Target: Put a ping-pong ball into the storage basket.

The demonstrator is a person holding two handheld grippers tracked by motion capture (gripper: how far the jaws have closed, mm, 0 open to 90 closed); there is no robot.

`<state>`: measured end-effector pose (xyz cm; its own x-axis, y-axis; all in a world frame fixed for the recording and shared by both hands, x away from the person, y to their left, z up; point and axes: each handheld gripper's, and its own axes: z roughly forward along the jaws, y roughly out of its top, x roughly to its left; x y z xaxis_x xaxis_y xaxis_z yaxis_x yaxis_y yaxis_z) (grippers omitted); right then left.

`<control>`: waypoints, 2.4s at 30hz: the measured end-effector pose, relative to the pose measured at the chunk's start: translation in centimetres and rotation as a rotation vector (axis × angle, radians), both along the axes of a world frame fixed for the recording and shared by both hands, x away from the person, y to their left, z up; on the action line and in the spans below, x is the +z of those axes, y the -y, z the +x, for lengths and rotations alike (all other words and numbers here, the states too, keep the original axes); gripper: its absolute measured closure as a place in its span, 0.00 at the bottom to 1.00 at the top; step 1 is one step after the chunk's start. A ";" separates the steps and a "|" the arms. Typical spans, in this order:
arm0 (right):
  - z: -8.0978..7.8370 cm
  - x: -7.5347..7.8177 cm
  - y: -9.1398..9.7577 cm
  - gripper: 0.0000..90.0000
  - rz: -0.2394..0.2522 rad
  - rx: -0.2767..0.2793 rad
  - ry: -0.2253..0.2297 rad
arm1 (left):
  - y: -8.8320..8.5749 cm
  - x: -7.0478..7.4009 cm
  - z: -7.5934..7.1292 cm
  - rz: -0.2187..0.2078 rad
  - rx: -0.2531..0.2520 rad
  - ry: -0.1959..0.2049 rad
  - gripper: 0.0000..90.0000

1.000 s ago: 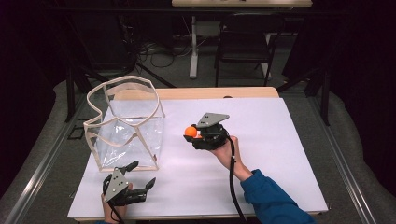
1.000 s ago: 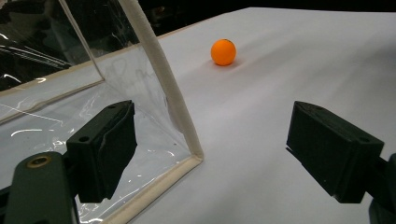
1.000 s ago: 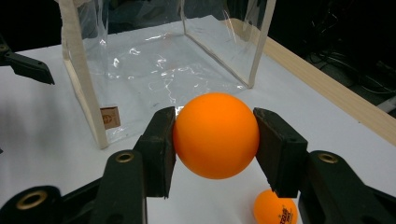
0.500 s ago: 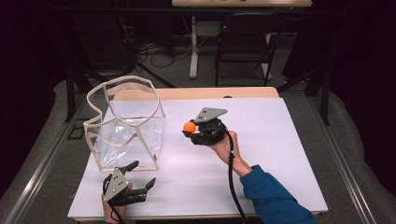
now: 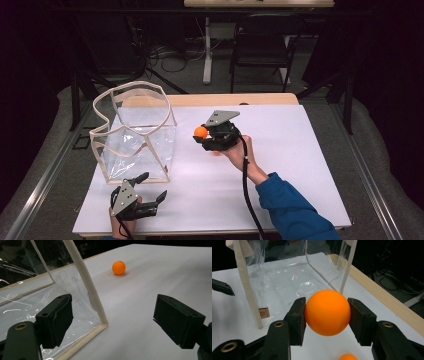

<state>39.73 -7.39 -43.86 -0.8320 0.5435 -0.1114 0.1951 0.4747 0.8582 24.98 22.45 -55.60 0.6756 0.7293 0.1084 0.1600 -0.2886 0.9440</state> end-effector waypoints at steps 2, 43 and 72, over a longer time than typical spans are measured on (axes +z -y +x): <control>0.2 0.2 -0.1 0.57 -0.003 0.001 0.001 | 0.0 0.0 0.0 -0.001 0.001 0.001 0.18; 2.2 3.5 -2.0 0.57 -0.034 0.018 0.014 | 0.0 0.1 0.0 -0.008 -0.006 0.008 0.18; 3.0 5.2 -3.2 0.57 -0.056 0.035 0.019 | 0.0 0.1 0.0 -0.007 -0.012 0.008 0.18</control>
<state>42.71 -4.20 -38.68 -0.8479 0.5065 -0.1566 0.1615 0.5281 0.8337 24.97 22.40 -55.48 0.6830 0.7222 0.1089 0.1488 -0.2835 0.9473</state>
